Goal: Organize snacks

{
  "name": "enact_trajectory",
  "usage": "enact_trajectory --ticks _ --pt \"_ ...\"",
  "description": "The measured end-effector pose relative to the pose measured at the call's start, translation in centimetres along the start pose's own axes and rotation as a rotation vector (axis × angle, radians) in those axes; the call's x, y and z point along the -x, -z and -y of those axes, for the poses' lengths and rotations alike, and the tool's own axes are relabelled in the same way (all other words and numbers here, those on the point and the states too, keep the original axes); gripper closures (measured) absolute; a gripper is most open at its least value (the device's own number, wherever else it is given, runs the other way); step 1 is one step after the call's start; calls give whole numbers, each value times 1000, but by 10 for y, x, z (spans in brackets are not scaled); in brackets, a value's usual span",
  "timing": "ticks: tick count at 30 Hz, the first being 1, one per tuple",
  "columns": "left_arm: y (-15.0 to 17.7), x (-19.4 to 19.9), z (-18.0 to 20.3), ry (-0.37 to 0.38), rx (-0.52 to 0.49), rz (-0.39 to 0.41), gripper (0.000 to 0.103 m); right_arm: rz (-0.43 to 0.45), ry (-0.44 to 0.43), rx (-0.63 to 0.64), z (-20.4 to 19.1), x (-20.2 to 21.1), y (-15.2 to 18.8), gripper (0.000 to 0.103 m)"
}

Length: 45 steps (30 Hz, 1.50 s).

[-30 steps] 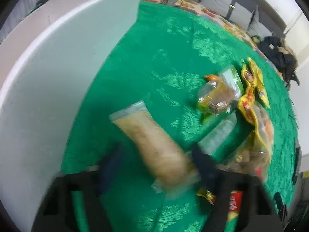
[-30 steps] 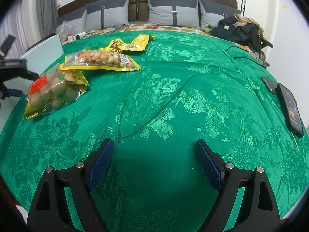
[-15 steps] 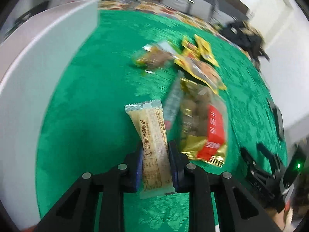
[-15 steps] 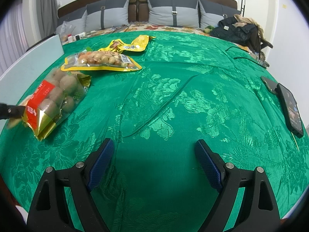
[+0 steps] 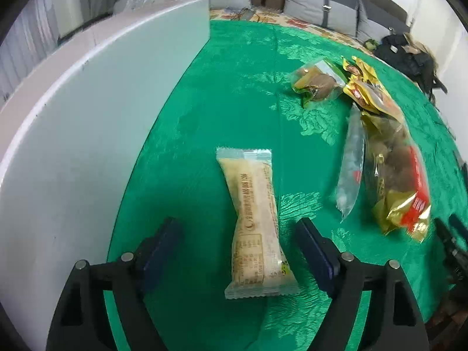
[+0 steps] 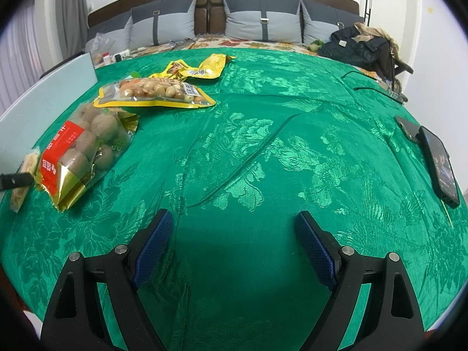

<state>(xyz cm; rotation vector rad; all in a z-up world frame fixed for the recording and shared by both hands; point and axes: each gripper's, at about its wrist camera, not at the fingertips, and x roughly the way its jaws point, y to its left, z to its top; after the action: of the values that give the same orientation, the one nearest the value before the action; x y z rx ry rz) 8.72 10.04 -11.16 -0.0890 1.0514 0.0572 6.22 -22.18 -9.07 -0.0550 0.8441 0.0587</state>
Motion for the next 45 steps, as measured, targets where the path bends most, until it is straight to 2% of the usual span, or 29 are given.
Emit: enact_trajectory --ticks 1,3,5,16,45 --pt "2 -2 3 -25 -30 5 14 0 0 0 0 0 -1 14" --pt "3 -5 -1 -25 -8 2 5 1 0 0 0 0 0 14" --pt "4 -9 -4 -33 3 0 0 1 0 0 -1 0 -1 14" --pt "12 0 -5 -25 -28 87 0 2 0 0 0 0 0 14" --pt "17 3 -4 -31 -28 114 0 5 -2 -2 0 -1 0 14"
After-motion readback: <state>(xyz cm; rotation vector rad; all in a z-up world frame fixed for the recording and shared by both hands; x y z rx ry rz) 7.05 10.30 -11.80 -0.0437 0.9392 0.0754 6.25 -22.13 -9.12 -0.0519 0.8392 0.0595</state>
